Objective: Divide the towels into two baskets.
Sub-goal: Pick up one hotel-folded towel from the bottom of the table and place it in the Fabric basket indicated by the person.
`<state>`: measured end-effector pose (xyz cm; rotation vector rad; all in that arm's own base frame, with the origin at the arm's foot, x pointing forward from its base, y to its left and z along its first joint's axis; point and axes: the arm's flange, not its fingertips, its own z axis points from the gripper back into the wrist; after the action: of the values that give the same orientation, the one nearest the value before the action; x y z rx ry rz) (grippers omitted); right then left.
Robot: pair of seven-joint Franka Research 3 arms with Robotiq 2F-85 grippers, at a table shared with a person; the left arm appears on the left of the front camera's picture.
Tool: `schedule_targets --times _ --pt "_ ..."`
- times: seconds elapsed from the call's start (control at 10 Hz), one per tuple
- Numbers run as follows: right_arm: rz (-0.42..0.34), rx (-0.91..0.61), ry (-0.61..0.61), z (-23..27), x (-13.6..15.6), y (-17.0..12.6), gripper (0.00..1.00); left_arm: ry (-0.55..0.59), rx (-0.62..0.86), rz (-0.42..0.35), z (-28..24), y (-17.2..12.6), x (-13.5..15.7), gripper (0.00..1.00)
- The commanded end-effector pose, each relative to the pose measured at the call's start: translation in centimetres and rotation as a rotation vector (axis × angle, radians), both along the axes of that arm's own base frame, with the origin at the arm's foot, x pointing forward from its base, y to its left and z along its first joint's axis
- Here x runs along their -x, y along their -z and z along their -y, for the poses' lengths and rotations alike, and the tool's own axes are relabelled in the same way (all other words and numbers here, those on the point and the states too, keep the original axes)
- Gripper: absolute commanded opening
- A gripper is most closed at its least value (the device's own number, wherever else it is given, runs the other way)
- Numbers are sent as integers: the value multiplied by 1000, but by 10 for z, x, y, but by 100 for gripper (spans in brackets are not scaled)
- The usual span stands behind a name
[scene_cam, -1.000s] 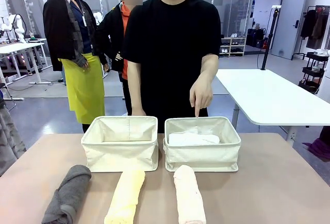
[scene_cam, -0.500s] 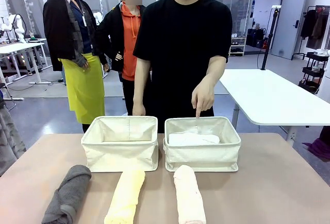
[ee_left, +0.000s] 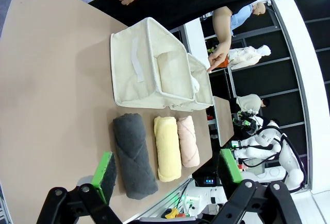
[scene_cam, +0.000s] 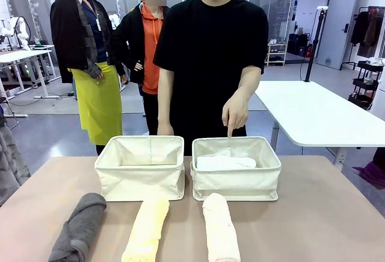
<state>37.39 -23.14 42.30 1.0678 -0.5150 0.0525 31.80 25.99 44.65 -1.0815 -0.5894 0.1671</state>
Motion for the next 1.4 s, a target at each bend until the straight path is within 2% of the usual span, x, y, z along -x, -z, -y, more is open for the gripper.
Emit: schedule_targets --times 0.0,0.1,0.3,0.5,0.7,0.8,1.0,1.1,1.2,1.3 --pt "-6 3 0 1 -1 -3 100 0 11 15 -2 -2 2 100" --pt "0 0 0 0 0 0 100 0 11 15 -2 -2 2 100" --pt "-53 134 7 -54 -20 -34 100 0 11 15 -2 -2 2 100" --pt "-112 221 -57 -139 -35 -57 100 0 11 15 -2 -2 2 100" --pt "-123 251 -44 -211 -46 -74 100 0 11 15 -2 -2 2 100" --pt "-129 460 -142 -300 -28 -93 100 0 11 15 -2 -2 2 100" --pt "-133 489 -171 -316 -25 -92 100 0 11 15 -2 -2 2 100" --pt "-119 564 -172 -353 -19 -86 100 0 11 15 -2 -2 2 100" --pt "-88 595 -225 -380 -12 -82 100 0 11 15 -2 -2 2 100" --pt "-65 592 -207 -391 -11 -82 100 0 11 15 -2 -2 2 100"
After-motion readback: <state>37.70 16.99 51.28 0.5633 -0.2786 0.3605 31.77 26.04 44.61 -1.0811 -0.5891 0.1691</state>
